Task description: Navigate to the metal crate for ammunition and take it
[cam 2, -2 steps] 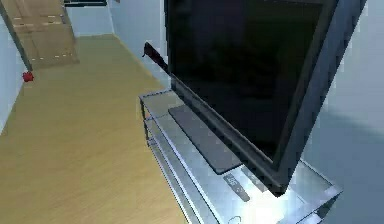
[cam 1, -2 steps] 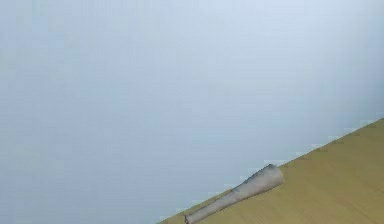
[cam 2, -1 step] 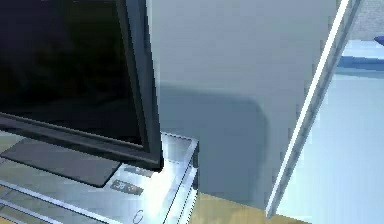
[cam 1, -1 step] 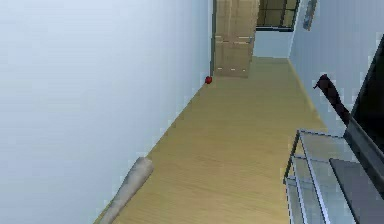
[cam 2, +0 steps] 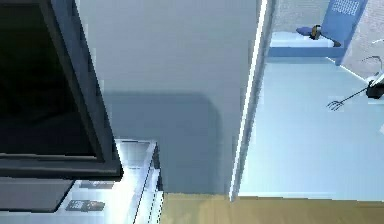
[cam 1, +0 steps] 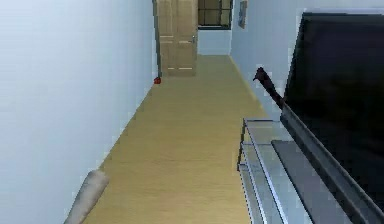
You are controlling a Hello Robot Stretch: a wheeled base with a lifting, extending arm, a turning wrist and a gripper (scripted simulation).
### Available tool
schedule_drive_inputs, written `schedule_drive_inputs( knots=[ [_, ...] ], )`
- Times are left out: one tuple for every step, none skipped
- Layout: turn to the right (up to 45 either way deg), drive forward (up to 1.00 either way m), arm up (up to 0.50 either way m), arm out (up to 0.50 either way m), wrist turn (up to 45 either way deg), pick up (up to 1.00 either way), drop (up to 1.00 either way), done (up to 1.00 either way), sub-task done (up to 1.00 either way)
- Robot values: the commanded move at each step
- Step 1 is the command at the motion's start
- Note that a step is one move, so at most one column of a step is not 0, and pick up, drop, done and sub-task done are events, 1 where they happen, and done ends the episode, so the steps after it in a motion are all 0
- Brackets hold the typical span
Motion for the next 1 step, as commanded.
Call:
schedule_drive_inputs(
  knots=[
    [0.0,1.00,0.00,0.00,0.0,0.00,0.00,0.00,0.00]
  ],
)
